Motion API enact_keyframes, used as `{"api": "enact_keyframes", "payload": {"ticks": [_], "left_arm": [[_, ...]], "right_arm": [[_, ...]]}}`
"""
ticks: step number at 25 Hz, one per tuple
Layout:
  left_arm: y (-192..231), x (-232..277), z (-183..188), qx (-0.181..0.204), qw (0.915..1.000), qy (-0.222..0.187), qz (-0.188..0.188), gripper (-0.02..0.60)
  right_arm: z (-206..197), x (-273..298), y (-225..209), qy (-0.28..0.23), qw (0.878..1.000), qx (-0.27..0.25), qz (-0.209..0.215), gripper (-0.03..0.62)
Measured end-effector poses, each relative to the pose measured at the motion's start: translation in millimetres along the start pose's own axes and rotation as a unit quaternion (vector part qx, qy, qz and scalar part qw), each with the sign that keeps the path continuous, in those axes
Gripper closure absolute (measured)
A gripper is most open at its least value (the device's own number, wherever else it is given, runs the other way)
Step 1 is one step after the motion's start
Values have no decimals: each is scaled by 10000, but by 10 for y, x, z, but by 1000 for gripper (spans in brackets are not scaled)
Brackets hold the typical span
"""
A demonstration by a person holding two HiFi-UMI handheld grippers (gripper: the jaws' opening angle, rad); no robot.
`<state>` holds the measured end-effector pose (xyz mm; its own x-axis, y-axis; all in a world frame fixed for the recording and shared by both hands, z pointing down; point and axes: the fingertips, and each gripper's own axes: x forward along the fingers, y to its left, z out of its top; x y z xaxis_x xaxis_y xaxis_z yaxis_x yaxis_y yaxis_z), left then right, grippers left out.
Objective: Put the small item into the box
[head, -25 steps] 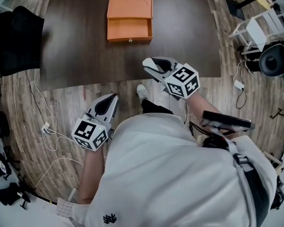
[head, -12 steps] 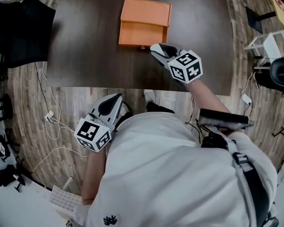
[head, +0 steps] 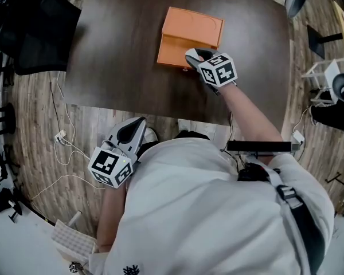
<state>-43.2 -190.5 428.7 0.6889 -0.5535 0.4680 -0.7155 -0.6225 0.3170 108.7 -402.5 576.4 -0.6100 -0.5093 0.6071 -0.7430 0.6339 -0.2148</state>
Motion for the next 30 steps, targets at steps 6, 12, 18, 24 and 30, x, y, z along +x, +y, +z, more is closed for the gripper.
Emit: {"api": "enact_keyframes", "payload": {"ticks": [6,12,18,24,30], "left_arm": [[215,-122,38,-88,9995,-24,316,578],[329,-268,-40,-276,9978,-10,607,578],[440,-320,-58,-443,9966,22,701,578],[460,-313,-134,-537,9958,52,734,578],[473,-290,-179,-575,9956,61,739,578]], "right_arm": [[-48,424,-151,419,9989,-206,-62,434],[-175,709,-300,869,9950,-452,-191,434],[-257,952,-374,1259,9893,-685,-271,434],[-329,1054,-393,1353,9879,-729,-215,433],[-349,1109,-381,1328,9882,-735,-180,428]]}}
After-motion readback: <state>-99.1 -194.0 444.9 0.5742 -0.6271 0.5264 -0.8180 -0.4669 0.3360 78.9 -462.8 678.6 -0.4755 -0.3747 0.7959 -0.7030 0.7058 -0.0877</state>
